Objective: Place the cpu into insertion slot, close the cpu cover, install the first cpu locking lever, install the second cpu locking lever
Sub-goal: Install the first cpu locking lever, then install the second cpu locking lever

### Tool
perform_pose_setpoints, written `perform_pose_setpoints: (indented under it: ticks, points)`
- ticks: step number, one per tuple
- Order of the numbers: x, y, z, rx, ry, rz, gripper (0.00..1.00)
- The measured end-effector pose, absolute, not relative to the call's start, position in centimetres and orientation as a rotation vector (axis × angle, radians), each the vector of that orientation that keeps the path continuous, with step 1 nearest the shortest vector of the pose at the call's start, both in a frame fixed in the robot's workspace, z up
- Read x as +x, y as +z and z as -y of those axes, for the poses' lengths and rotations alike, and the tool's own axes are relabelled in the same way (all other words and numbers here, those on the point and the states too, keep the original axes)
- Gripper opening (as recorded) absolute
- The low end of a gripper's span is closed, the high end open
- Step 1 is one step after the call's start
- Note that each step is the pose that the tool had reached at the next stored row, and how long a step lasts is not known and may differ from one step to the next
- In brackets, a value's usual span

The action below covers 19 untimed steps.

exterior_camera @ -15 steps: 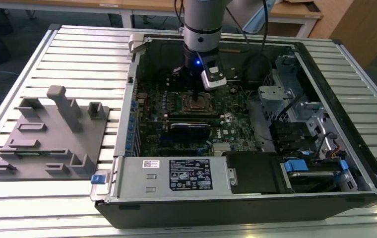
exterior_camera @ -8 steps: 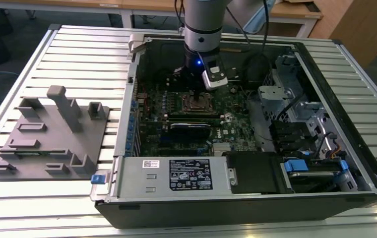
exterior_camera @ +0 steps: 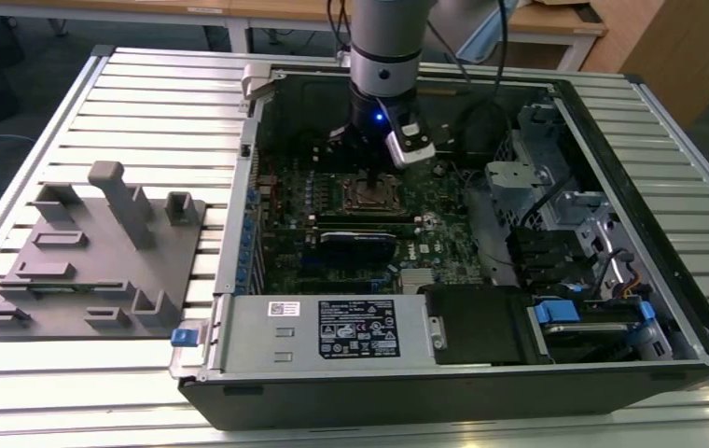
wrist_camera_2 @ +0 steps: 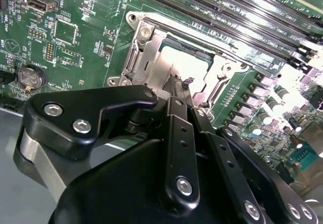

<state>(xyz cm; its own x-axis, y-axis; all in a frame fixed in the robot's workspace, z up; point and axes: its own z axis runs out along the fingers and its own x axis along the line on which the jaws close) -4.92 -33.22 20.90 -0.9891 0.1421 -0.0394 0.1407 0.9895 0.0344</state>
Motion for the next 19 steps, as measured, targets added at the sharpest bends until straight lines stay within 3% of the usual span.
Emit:
perform_pose_setpoints:
  ticks: [19]
  points:
    - [-4.93,21.95,33.22,0.220,0.049,-3.092,0.10]
